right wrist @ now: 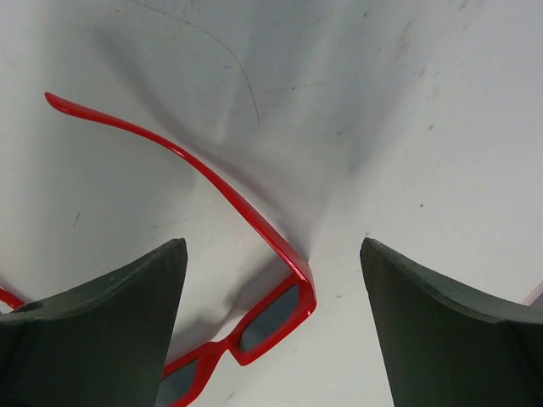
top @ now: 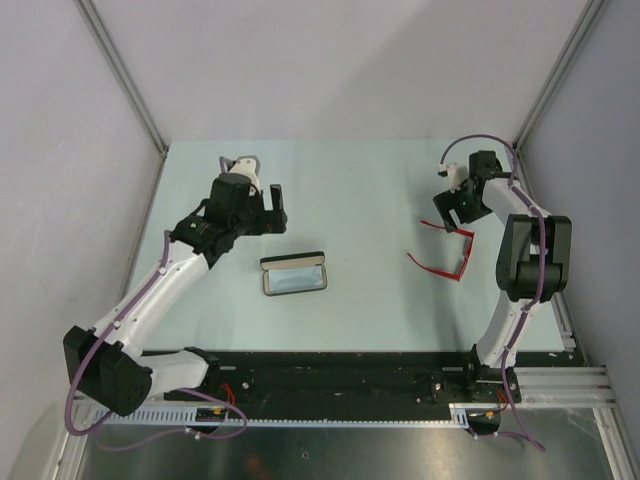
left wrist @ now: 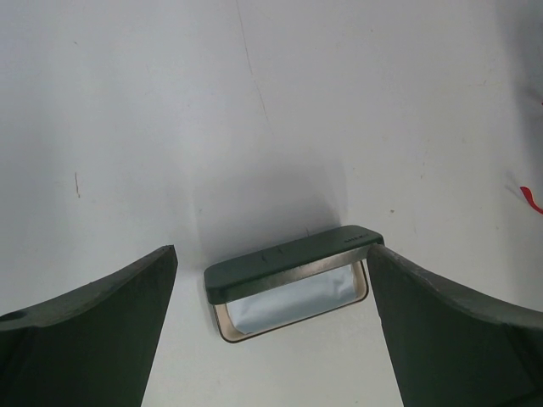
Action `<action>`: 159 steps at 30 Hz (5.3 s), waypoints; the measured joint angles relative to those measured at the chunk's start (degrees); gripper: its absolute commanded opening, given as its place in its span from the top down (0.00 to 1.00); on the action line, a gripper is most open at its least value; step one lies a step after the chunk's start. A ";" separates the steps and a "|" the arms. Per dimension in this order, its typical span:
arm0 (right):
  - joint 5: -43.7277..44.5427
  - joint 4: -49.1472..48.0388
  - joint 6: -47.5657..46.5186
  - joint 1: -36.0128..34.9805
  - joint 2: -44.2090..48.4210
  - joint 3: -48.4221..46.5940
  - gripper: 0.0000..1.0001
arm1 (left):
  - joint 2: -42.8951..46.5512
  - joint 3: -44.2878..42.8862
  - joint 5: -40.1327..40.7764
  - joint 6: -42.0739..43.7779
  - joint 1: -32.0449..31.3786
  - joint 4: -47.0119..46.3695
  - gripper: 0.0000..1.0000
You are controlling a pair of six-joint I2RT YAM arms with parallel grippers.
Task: Organize the sunglasses
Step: Pick up the right temple of the sunglasses from the center of the board, then close the left temple of the sunglasses at the center of the board, then pass from the left arm to the right
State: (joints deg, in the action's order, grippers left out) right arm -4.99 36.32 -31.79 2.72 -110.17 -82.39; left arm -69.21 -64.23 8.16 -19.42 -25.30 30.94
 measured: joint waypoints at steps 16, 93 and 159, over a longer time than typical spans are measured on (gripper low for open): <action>0.74 -0.59 -1.46 1.05 -4.04 1.07 0.43 | -2.47 -1.20 -1.46 0.04 0.98 -0.83 0.00; -5.33 -24.61 20.59 -55.39 46.21 0.94 1.00 | 22.36 -3.30 -64.76 4.39 0.28 -6.54 0.00; -10.12 -31.87 12.17 -60.98 47.34 0.96 1.00 | 5.84 -12.46 -74.40 -21.29 -1.64 -12.57 0.40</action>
State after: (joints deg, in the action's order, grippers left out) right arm -15.11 4.45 -19.62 -58.26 -62.83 -81.43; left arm -63.37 -76.69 -66.24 -40.71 -26.94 18.37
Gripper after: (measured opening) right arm 0.021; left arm 0.658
